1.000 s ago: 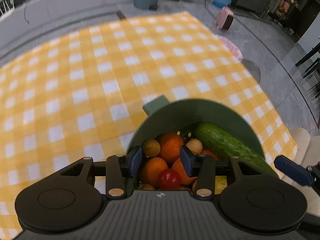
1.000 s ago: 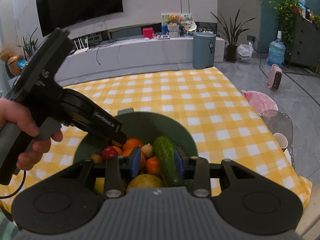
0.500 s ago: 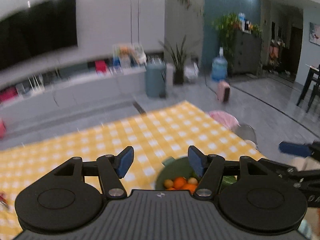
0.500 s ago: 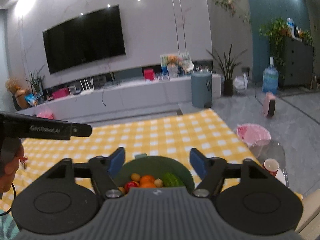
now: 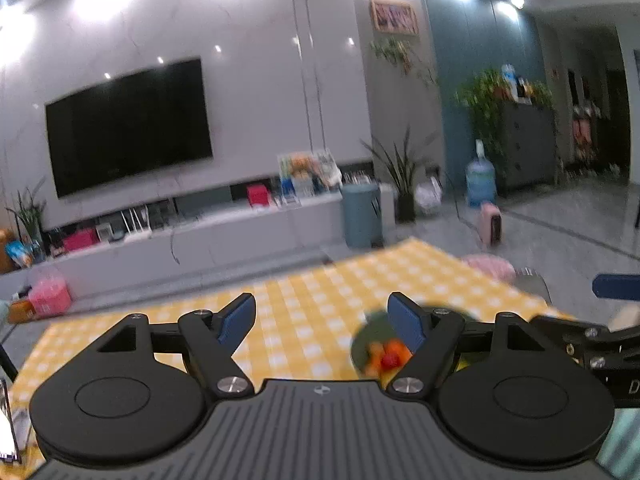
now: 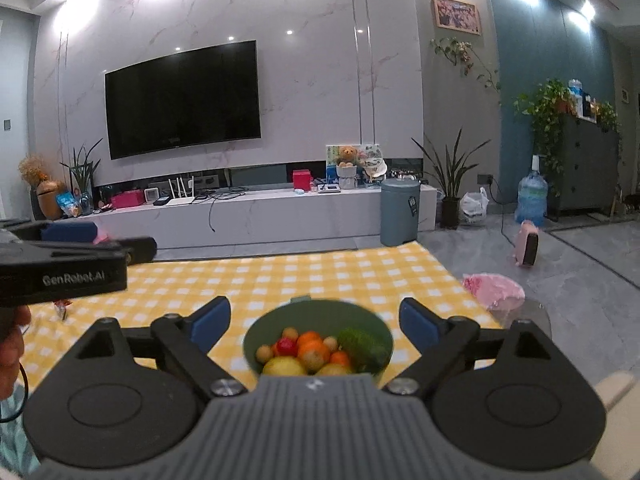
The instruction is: Organize fruits
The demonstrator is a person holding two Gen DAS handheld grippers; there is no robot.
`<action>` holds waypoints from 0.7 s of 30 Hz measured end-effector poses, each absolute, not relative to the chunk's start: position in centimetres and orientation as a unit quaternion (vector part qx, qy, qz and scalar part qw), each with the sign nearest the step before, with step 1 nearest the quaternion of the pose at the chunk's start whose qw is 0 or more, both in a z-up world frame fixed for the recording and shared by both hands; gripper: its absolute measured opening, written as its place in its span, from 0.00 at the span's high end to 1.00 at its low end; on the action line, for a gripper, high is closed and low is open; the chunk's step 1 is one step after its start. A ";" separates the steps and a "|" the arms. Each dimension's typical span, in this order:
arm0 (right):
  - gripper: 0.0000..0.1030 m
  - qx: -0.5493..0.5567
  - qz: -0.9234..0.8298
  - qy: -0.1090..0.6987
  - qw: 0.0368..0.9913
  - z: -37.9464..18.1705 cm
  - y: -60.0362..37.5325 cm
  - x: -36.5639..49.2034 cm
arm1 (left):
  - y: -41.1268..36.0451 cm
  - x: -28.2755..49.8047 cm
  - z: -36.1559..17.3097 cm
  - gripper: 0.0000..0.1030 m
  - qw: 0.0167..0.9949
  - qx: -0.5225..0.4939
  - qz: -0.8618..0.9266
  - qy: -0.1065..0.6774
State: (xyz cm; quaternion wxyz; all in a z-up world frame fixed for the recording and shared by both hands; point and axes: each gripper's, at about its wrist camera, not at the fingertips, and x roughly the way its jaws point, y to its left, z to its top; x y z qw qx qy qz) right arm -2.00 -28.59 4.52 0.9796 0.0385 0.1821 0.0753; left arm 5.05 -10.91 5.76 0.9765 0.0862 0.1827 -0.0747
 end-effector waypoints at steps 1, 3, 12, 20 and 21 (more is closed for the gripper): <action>0.12 0.042 0.077 0.185 0.979 4.3 -28.5 -2.6 | -11.0 5.0 5.4 0.14 0.974 0.087 -0.084 0.192; 0.09 0.042 0.084 0.192 0.977 3.8 -28.0 -3.4 | -10.8 4.3 5.0 0.14 0.970 0.085 -0.102 0.206; 0.07 0.029 0.062 0.227 0.971 1.0 -26.4 -5.3 | -9.6 2.7 1.9 0.14 0.955 0.071 -0.124 0.259; 0.07 0.026 0.036 0.246 0.968 -1.0 -26.8 -6.1 | -9.2 1.6 -0.4 0.14 0.943 0.063 -0.131 0.300; 0.07 0.024 0.036 0.248 0.968 -1.2 -26.8 -6.1 | -9.2 1.7 -0.7 0.14 0.941 0.062 -0.129 0.308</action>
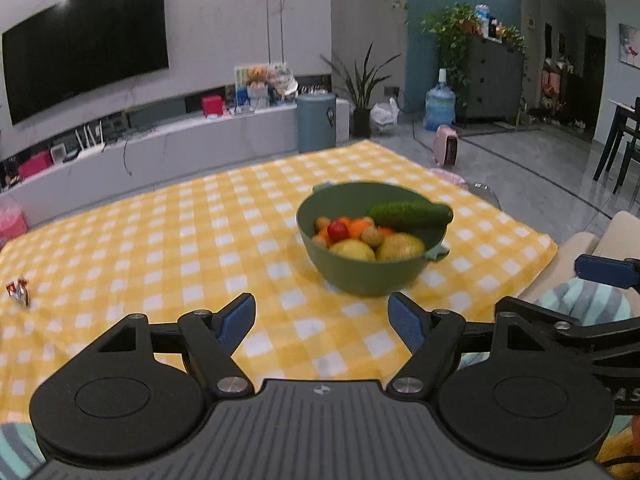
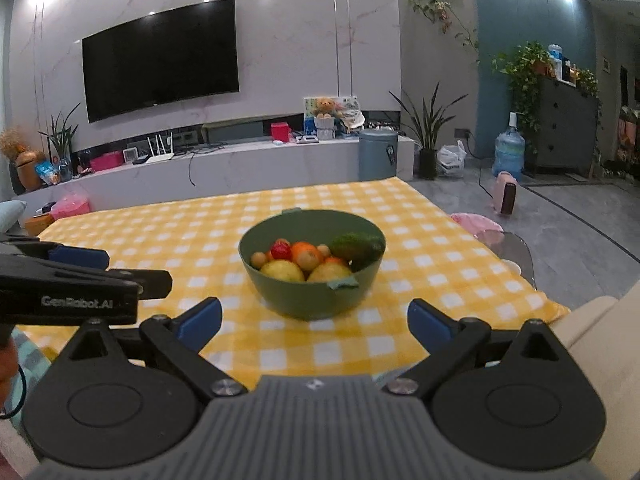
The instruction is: Organize fruits
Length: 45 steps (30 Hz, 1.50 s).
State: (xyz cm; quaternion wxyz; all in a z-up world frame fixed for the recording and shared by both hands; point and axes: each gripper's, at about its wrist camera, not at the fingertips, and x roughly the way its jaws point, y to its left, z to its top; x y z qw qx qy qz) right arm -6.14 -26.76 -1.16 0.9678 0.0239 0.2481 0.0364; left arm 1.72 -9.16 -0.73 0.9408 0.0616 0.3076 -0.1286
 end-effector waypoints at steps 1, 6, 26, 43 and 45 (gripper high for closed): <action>0.07 0.022 0.036 0.249 0.967 -1.2 -26.7 -6.1 | -9.1 1.6 -1.1 0.14 0.939 0.059 -0.127 0.314; 0.07 0.020 0.033 0.255 0.966 -1.3 -26.6 -5.8 | -8.8 1.7 -1.5 0.14 0.935 0.050 -0.127 0.328; 0.07 0.014 0.043 0.259 0.965 -1.6 -26.0 -5.7 | -8.0 1.8 -0.9 0.14 0.935 0.028 -0.115 0.334; 0.07 0.022 0.045 0.263 0.963 -1.7 -25.9 -5.7 | -8.1 1.6 -1.0 0.14 0.934 0.031 -0.114 0.337; 0.07 0.024 0.045 0.264 0.963 -1.7 -26.0 -5.7 | -8.1 1.6 -1.0 0.14 0.934 0.032 -0.115 0.337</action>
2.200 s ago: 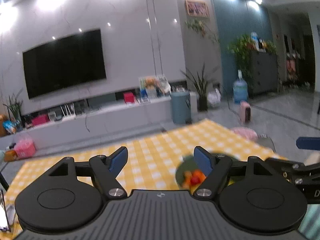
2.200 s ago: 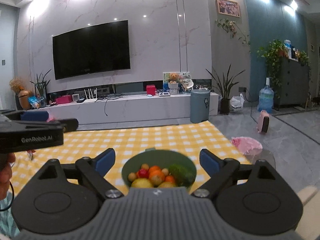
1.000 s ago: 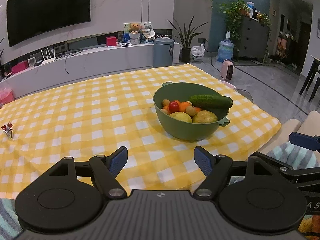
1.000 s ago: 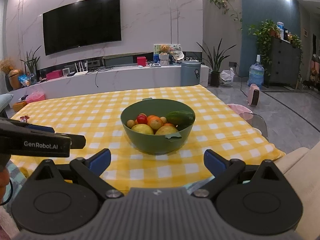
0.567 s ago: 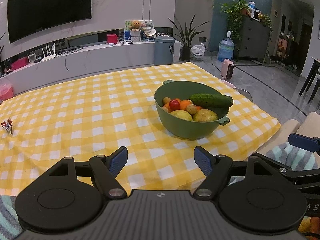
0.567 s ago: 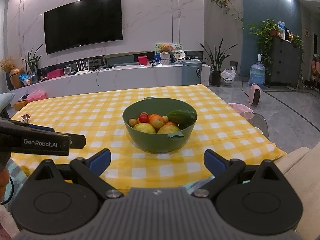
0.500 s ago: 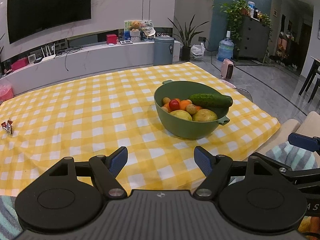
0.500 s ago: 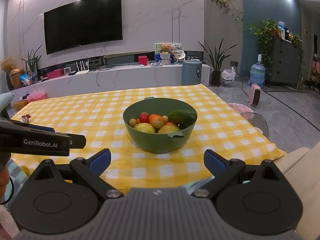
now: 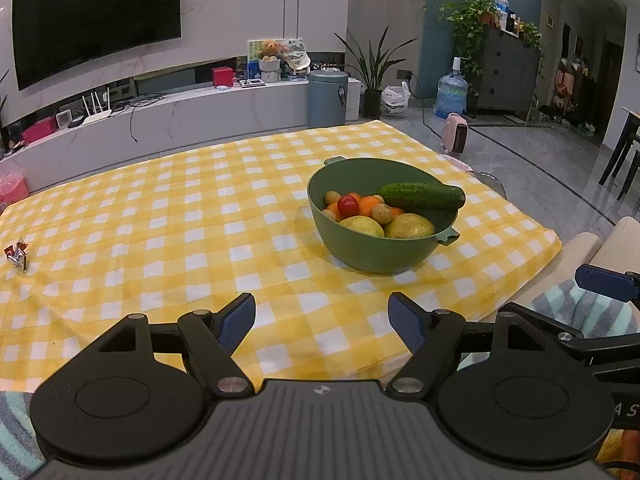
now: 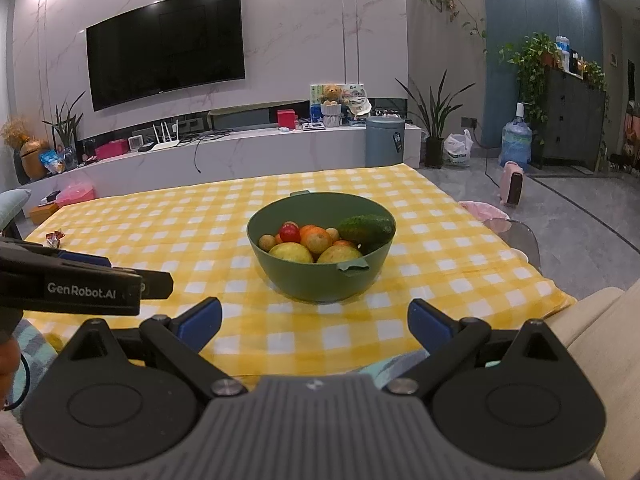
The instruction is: Organize fruits
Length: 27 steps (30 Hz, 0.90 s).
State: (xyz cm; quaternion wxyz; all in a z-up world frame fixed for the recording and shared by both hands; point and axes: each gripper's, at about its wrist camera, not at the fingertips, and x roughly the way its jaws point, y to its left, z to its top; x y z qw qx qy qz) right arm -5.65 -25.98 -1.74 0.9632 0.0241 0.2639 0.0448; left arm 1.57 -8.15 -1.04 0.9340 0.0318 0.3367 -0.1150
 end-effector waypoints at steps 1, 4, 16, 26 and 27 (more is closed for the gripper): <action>0.07 0.025 0.045 0.264 0.963 -1.8 -26.0 -5.7 | -8.1 1.5 -1.0 0.14 0.934 0.033 -0.115 0.337; 0.07 0.027 0.045 0.266 0.963 -1.8 -26.1 -5.6 | -8.2 1.4 -1.2 0.14 0.934 0.034 -0.116 0.337; 0.07 0.031 0.044 0.270 0.961 -2.0 -26.2 -5.6 | -8.1 1.3 -1.2 0.14 0.933 0.034 -0.115 0.340; 0.07 0.034 0.043 0.271 0.961 -2.2 -26.3 -5.6 | -7.8 1.3 -1.2 0.14 0.932 0.034 -0.114 0.342; 0.07 0.035 0.043 0.271 0.961 -2.2 -26.4 -5.6 | -7.8 1.3 -1.2 0.14 0.932 0.033 -0.114 0.341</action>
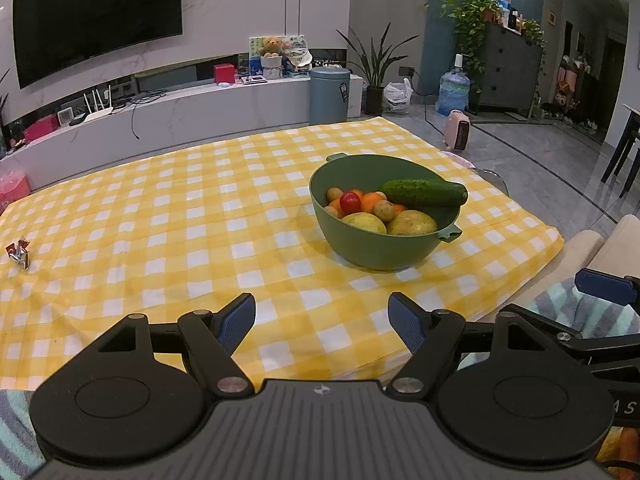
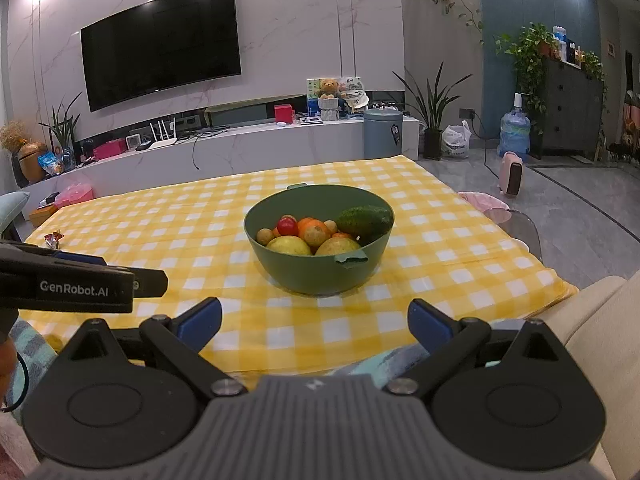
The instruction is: Organize fruits
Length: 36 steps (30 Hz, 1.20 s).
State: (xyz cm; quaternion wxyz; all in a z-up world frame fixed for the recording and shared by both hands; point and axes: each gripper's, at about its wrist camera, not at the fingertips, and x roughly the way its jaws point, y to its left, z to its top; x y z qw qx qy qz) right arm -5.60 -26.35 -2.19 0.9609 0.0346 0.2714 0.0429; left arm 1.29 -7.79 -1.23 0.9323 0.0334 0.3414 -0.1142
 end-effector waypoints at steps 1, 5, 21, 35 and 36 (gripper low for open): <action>0.07 0.035 0.043 0.272 0.961 -2.2 -26.4 -5.6 | -7.7 1.2 -1.3 0.14 0.932 0.033 -0.114 0.341; 0.07 0.036 0.043 0.272 0.961 -2.3 -26.4 -5.6 | -7.8 1.3 -1.2 0.14 0.932 0.033 -0.114 0.342; 0.07 0.037 0.043 0.279 0.958 -2.4 -26.3 -5.6 | -7.7 1.1 -1.1 0.14 0.932 0.031 -0.118 0.342; 0.06 0.036 0.048 0.287 0.956 -2.7 -26.2 -5.3 | -8.0 1.2 -0.5 0.14 0.930 0.035 -0.125 0.342; 0.06 0.036 0.049 0.287 0.956 -2.7 -26.2 -5.3 | -8.0 1.2 -0.5 0.14 0.930 0.036 -0.126 0.343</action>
